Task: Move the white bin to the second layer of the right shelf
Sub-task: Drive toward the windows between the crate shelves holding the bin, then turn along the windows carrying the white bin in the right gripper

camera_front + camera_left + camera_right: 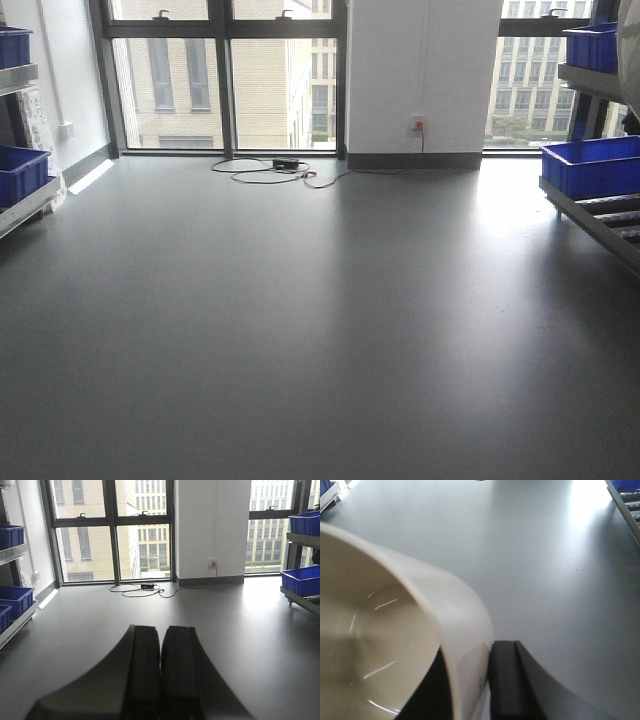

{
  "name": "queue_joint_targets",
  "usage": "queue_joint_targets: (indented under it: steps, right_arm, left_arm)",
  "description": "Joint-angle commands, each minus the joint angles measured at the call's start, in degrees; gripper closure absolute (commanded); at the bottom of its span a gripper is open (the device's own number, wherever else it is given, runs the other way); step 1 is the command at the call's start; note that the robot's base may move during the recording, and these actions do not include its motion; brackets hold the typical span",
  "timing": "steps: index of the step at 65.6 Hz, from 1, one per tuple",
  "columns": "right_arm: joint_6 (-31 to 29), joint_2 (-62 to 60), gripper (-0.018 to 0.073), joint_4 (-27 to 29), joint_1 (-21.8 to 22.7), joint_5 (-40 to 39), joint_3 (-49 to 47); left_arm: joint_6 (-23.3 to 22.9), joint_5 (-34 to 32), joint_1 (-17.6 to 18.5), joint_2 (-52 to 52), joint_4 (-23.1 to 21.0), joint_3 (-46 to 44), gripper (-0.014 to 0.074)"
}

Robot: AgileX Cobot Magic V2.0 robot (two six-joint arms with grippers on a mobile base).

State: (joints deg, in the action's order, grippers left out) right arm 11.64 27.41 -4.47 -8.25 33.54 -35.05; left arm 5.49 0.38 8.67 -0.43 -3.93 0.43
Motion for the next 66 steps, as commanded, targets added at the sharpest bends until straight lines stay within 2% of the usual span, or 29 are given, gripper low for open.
queue_joint_targets:
  steps: [1, 66]
  right_arm:
    - [-0.1, 0.1, 0.0536, 0.0, 0.3, -5.9, -1.8]
    - [-0.1, 0.1, 0.0536, 0.0, 0.3, -5.9, -1.8]
  left_arm:
    - [-0.4, -5.0, 0.1, -0.8, -0.3, 1.9, 0.0512]
    - [-0.4, -5.0, 0.1, -0.8, -0.3, 1.9, 0.0512]
